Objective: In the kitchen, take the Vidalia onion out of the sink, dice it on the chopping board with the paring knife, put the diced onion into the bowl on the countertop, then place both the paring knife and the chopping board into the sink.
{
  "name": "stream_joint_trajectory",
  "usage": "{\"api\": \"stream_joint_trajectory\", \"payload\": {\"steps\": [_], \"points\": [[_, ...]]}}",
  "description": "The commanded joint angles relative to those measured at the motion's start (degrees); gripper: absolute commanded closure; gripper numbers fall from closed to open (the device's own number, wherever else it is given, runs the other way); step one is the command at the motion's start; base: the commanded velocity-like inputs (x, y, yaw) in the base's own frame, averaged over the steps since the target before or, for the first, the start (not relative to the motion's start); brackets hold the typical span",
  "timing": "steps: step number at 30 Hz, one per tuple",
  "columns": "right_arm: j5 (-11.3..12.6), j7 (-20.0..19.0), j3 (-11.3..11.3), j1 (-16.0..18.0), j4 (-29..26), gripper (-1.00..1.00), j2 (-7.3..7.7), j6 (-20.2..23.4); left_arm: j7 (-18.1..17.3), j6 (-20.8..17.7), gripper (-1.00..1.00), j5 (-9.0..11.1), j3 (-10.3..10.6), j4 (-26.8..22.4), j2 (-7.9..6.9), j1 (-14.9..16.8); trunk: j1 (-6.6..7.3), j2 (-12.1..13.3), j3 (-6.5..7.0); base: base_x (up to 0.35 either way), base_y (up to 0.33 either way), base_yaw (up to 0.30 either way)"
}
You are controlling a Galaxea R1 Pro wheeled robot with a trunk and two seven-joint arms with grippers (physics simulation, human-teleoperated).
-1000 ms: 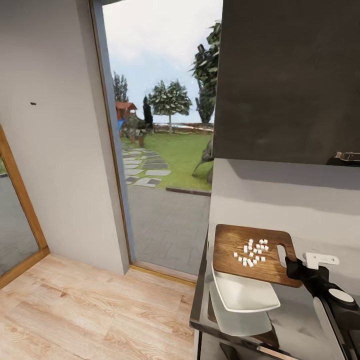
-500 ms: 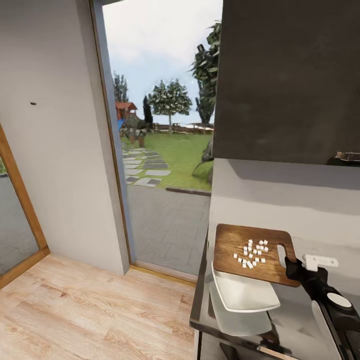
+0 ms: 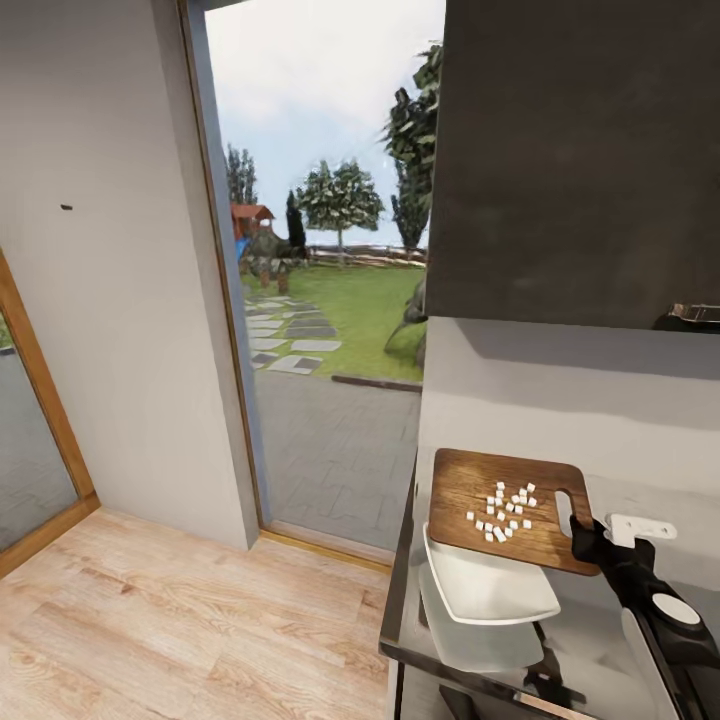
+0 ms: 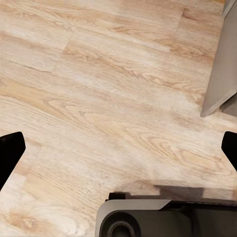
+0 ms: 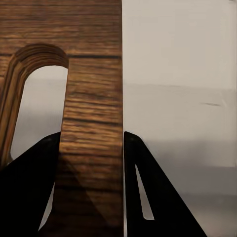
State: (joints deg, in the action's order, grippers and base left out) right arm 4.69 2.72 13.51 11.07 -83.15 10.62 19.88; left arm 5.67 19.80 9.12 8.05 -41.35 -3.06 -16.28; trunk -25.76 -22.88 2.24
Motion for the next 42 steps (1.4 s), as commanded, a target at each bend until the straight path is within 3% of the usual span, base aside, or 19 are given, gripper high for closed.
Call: {"api": "stream_joint_trajectory", "payload": {"steps": [1, 9, 42], "points": [[0.5, 0.27, -0.05, 0.0, -0.01, 1.0, 0.02, 0.16, 0.48, 0.15, -1.0, 0.56, 0.48, -0.05, -0.1, -0.02, -0.02, -0.03, -0.01, 0.0, 0.0, 0.0], [0.49, 0.27, 0.07, 0.0, 1.49, 1.0, 0.08, -3.58, 0.48, 0.15, -1.0, 0.63, 0.48, 0.03, -0.1, 0.01, -0.02, -0.03, -0.01, 0.0, 0.0, 0.0], [0.4, 0.27, 0.02, 0.0, 1.76, 1.0, 0.02, -3.97, 0.48, 0.15, -1.0, 0.64, 0.48, 0.04, -0.1, -0.03, -0.02, -0.03, -0.01, 0.04, -0.006, 0.0]]}}
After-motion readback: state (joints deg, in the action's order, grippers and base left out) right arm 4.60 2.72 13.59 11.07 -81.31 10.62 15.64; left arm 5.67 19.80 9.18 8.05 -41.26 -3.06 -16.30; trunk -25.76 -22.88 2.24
